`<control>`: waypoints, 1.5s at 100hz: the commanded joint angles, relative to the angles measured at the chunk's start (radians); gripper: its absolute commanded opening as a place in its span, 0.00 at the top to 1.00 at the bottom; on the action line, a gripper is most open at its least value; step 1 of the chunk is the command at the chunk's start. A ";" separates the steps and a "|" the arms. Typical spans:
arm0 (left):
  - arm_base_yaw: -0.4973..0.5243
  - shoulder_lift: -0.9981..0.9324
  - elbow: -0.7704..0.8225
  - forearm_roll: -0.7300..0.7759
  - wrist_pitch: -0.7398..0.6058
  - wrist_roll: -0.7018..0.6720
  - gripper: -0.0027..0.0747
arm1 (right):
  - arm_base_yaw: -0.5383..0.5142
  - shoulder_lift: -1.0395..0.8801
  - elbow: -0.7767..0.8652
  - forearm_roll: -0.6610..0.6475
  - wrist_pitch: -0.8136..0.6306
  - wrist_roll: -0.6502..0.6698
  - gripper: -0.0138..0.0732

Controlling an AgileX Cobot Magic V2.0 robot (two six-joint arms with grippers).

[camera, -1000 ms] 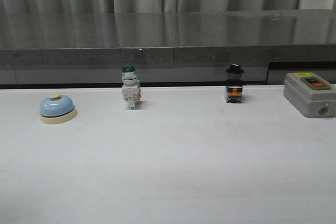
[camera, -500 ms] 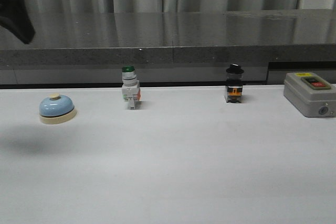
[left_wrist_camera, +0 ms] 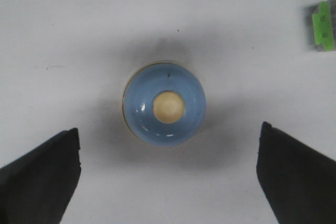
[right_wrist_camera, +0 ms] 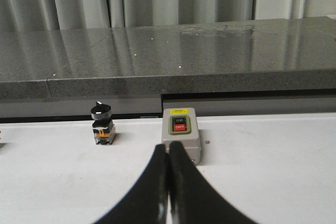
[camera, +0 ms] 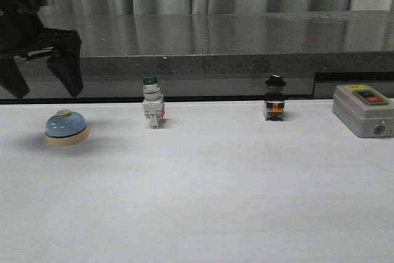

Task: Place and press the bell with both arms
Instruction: 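Lower the left gripper over the blue bell and close on it, then lift the bell with the left gripper and carry it toward table center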

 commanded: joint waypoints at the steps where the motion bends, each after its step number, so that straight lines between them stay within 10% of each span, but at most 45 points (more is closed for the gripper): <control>1: -0.010 -0.018 -0.048 -0.019 -0.018 0.001 0.14 | -0.005 -0.019 -0.016 -0.011 -0.082 -0.005 0.91; 65: -0.013 0.111 -0.071 -0.020 -0.066 0.018 0.15 | -0.005 -0.019 -0.016 -0.011 -0.082 -0.005 0.91; 101: -0.013 0.126 -0.071 -0.020 -0.084 0.019 0.49 | -0.005 -0.019 -0.016 -0.011 -0.082 -0.005 0.91; 150: -0.043 -0.025 -0.056 -0.019 -0.065 0.019 0.50 | -0.005 -0.019 -0.016 -0.011 -0.082 -0.005 0.91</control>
